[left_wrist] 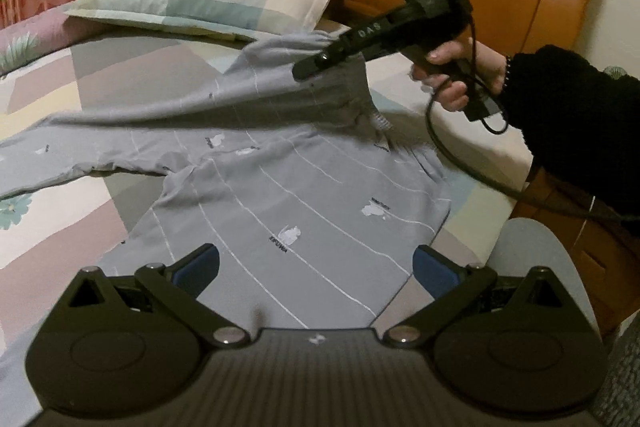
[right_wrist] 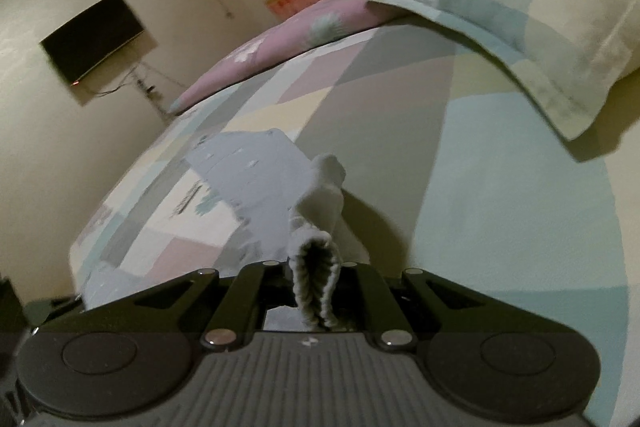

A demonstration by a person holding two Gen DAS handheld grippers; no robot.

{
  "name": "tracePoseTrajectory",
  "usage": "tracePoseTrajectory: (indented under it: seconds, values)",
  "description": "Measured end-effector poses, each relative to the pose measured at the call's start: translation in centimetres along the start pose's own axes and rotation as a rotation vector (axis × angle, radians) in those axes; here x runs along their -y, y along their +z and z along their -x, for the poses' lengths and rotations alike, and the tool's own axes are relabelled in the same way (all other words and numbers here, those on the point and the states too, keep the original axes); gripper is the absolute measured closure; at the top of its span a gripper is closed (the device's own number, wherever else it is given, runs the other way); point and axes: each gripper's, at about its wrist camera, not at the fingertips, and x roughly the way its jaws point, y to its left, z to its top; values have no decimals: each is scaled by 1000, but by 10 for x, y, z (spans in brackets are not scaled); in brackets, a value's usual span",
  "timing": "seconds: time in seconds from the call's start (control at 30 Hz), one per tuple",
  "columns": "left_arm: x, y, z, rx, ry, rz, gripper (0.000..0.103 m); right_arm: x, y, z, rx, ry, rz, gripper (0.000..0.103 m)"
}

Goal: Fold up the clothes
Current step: 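Lift the pants cuff with the right tool and carry it over the grey top, then grasp the pants waistband with the left tool while the right tool holds the cuff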

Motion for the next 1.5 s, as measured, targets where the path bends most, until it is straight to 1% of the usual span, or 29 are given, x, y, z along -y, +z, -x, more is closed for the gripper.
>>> tracePoseTrajectory:
  seconds: [0.13,0.23,0.33,0.43,0.57,0.63,0.67,0.7,0.77,0.9,1.03,1.1,1.2,1.27,1.37,1.5]
  values:
    - [5,0,4,-5,10,-18,1,-12,-12,12,-6,46,22,95]
    - [8,1,1,-17,20,-50,1,-18,-20,22,-14,78,37,95]
    - [10,5,-3,-28,35,-95,1,-21,-26,28,-22,94,52,95]
    - [5,11,-10,-43,67,-129,1,-21,-31,29,-30,104,55,94]
    - [-14,23,-20,-59,116,-165,3,-21,-35,26,-32,115,60,94]
    - [-26,30,-26,-66,148,-191,6,-21,-37,25,-32,120,63,94]
    - [-31,34,-30,-71,160,-201,10,-21,-38,24,-33,121,67,94]
    - [-36,37,-35,-77,171,-211,12,-23,-39,24,-35,118,77,94]
    - [-45,44,-45,-87,194,-231,12,-26,-42,23,-41,109,105,94]
    - [-53,43,-65,-112,150,-245,12,-47,-50,18,-59,58,225,94]
    - [-51,35,-85,-113,83,-289,12,-73,-61,13,-69,-26,380,94]
    - [-51,33,-93,-114,72,-304,13,-85,-68,10,-72,-65,454,94]
    - [-54,32,-105,-126,80,-318,13,-99,-80,8,-79,-111,553,94]
    - [-58,32,-110,-134,81,-309,12,-108,-89,8,-76,-143,628,94]
    - [-64,33,-112,-129,63,-282,12,-121,-105,7,-86,-186,751,94]
    - [-67,32,-112,-127,76,-282,12,-135,-123,4,-102,-226,900,94]
